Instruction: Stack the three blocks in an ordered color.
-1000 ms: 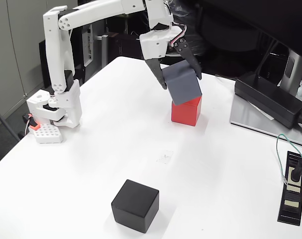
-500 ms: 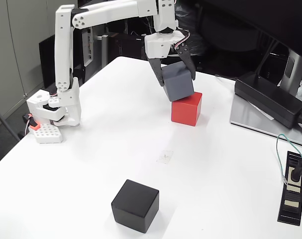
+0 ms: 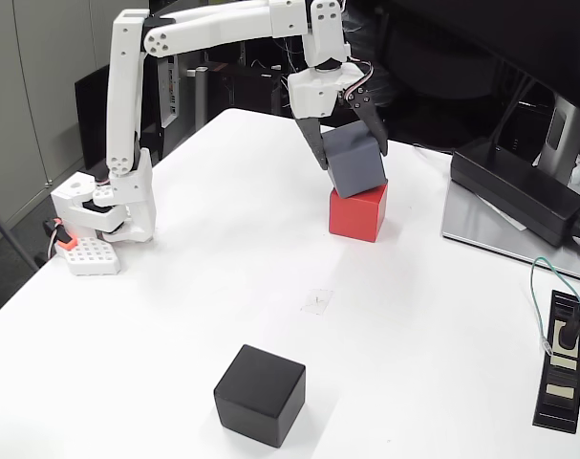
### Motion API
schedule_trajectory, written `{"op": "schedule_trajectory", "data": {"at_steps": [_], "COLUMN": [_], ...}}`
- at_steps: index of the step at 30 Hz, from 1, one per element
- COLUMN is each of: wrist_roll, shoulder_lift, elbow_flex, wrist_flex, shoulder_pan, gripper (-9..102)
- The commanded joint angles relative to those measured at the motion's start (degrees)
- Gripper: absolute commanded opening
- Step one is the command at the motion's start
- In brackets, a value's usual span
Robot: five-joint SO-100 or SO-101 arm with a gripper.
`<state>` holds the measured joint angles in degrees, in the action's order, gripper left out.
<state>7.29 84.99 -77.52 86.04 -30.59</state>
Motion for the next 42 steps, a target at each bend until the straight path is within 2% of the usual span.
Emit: {"op": "schedule_trajectory", "data": {"at_steps": [1, 11, 17, 27, 35, 42], "wrist_roll": [-0.53, -0.26, -0.26, 0.35, 1.49, 12.22], "shoulder_lift": [-0.09, -0.09, -0.09, 0.7, 0.79, 3.25], "elbow_flex": [1.58, 0.88, 0.79, 1.49, 1.76, 0.97], "wrist_flex": [-0.44, -0.53, -0.53, 0.53, 2.11, 2.2], "shoulder_pan": [0.44, 0.53, 0.62, 1.32, 13.54, 26.98], "gripper": [2, 30, 40, 42, 42, 42]}}
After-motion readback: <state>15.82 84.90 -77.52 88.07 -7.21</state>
